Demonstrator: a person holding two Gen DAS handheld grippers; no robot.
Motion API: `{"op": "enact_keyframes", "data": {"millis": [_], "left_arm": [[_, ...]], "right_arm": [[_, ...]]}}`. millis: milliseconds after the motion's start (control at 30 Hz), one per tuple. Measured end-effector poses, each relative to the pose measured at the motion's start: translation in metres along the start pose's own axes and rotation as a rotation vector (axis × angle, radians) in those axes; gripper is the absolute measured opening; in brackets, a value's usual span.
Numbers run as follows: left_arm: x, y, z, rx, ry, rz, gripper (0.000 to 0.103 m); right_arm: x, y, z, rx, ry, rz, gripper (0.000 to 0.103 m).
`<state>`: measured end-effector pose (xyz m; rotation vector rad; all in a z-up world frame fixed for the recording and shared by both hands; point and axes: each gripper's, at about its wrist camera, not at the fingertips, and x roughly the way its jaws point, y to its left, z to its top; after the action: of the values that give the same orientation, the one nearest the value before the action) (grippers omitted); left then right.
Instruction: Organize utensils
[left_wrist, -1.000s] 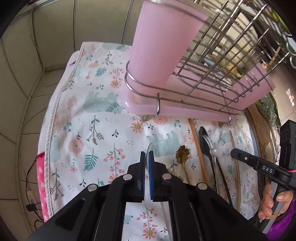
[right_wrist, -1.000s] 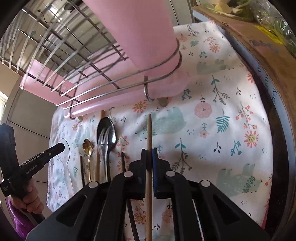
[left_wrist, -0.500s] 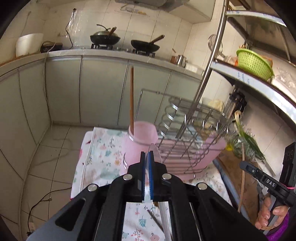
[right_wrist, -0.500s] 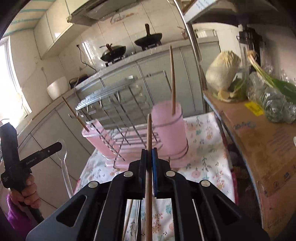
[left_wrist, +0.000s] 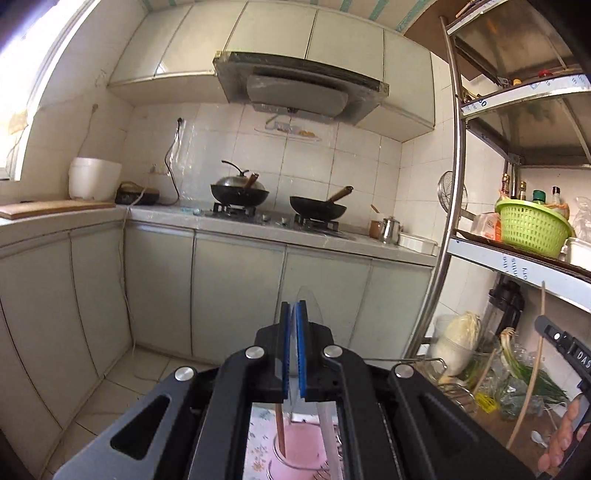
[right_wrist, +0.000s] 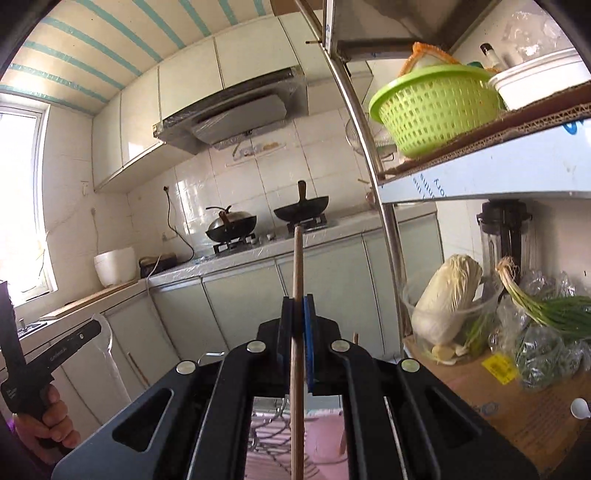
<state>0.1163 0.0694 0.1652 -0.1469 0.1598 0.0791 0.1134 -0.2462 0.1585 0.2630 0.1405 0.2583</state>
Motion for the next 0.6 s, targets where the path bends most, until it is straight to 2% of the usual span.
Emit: {"op": "enact_keyframes", "data": {"millis": [167, 333, 600], "left_arm": [[0.024, -0.015, -0.010, 0.081, -0.085, 0.070, 0.002], [0.042, -0.027, -0.037, 0.158, -0.125, 0.122, 0.003], [0.048, -0.035, -0.072, 0.203, -0.099, 0.123, 0.003]], "right_arm": [[0.024, -0.003, 0.008, -0.022, -0.094, -0.020, 0.006], [0.040, 0.000, 0.000, -0.078, -0.158, -0.048, 0.006], [0.053, -0.008, -0.030, -0.095, -0.133, -0.065, 0.006]]}}
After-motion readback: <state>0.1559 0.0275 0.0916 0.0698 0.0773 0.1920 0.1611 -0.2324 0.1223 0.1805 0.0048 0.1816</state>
